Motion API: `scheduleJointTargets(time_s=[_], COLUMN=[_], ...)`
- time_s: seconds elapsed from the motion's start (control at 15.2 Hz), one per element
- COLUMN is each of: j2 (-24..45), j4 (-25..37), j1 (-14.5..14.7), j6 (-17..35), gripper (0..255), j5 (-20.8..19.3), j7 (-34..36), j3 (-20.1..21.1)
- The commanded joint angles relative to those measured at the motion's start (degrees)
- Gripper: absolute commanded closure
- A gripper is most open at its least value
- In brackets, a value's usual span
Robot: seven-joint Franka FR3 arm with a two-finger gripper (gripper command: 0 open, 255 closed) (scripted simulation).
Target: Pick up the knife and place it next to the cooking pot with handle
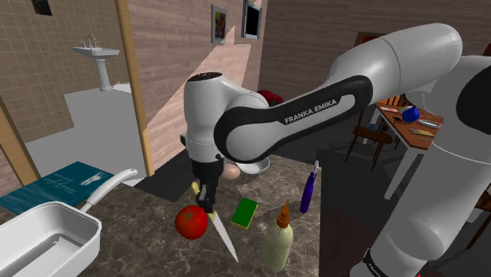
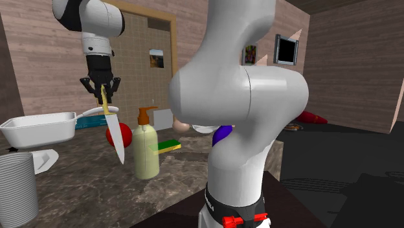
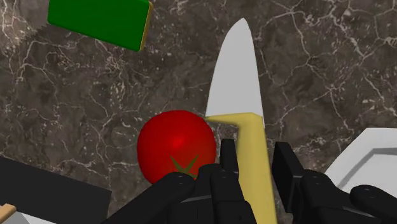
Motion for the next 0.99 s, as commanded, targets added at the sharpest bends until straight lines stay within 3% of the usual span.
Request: scheduleJointTargets(time_s=[0.0,0.33,0.73,0.92], j2=[1.7,8.1,17.1,17.8], j4=[1.8,7.3,16.2,14.6], j1=[1.6,7.2,16.4,16.6], j6=[-0.7,-2.4,-5.8,-3.8], gripper=[255,255,255,255], j5=[-1.3,-6.4,-13.1,-13.7], j7=[3.5,13.1,23.5,23.9], j3=[1.3,3.7,4.0,3.6])
